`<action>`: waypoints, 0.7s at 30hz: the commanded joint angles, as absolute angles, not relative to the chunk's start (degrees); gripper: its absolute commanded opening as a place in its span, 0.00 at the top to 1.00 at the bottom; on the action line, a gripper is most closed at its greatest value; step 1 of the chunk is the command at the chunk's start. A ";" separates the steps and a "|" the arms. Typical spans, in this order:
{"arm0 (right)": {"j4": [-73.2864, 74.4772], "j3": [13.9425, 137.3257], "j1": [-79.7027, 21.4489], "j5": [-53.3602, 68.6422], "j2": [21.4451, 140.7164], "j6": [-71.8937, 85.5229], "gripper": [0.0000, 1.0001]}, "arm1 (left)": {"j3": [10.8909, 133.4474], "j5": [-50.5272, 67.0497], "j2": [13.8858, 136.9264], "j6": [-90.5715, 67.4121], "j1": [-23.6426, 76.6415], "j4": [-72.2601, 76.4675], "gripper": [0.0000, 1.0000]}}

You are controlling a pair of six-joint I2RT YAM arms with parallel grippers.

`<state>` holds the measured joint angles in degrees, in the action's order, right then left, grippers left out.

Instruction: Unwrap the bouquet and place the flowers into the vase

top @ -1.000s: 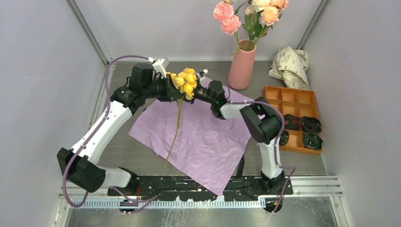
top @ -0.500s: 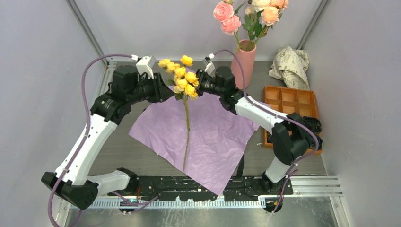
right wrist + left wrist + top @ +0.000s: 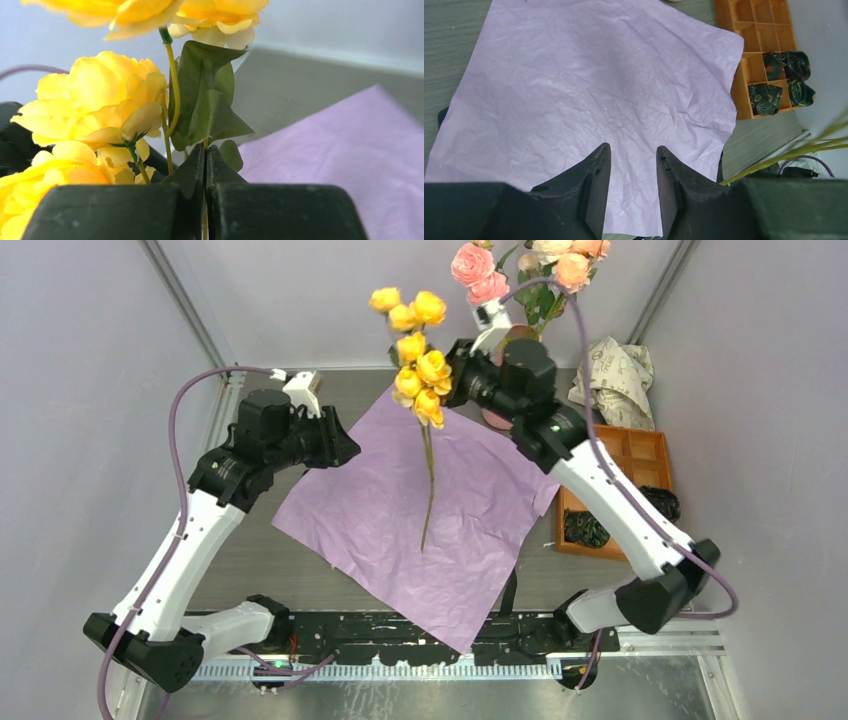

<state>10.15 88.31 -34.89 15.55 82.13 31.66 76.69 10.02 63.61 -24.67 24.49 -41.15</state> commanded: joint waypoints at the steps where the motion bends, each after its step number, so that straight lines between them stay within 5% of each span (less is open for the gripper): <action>1: 13.39 94.20 -35.24 2.90 74.55 20.30 0.99 | 76.34 9.14 63.49 -25.00 24.26 -40.35 0.59; 6: 12.14 95.15 -35.24 -7.24 70.61 13.86 0.99 | 76.48 8.88 63.60 -25.22 24.25 -40.19 0.47; 21: -4.53 95.09 -35.24 -23.93 64.21 -2.83 0.99 | 75.06 9.38 63.97 -25.31 24.28 -38.88 0.47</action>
